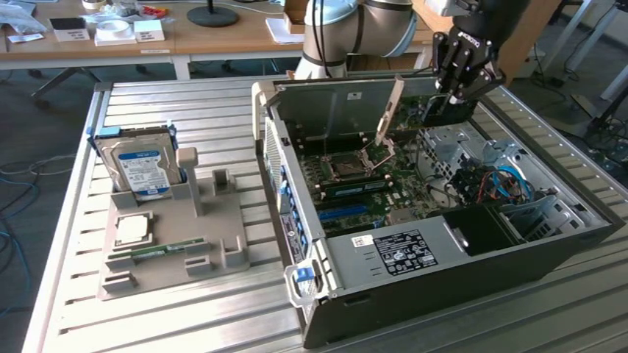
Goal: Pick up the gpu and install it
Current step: 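Insert the gpu into the slot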
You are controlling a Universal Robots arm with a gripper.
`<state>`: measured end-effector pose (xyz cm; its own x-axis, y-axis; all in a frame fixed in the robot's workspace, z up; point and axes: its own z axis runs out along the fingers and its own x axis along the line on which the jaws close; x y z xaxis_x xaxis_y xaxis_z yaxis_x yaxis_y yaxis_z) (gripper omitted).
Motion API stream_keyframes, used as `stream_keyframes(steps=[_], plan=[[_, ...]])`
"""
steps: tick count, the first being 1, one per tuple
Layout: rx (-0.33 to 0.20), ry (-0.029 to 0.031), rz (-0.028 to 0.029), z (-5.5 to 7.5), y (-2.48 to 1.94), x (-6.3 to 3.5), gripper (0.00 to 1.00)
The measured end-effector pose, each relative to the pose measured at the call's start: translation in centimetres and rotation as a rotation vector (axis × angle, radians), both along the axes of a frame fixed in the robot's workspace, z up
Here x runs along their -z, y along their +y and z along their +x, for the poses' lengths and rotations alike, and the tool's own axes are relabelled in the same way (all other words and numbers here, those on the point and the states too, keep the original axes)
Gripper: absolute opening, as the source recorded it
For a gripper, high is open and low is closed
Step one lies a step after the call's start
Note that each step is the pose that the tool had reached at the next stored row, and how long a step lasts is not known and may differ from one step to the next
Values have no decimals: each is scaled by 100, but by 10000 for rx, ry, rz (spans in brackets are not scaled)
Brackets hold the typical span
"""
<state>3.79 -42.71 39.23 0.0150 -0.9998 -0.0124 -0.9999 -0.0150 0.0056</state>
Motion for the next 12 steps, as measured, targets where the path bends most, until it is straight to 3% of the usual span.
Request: stream_keyframes(steps=[12], plan=[[-1, 0, 0, 0, 0, 0, 27]])
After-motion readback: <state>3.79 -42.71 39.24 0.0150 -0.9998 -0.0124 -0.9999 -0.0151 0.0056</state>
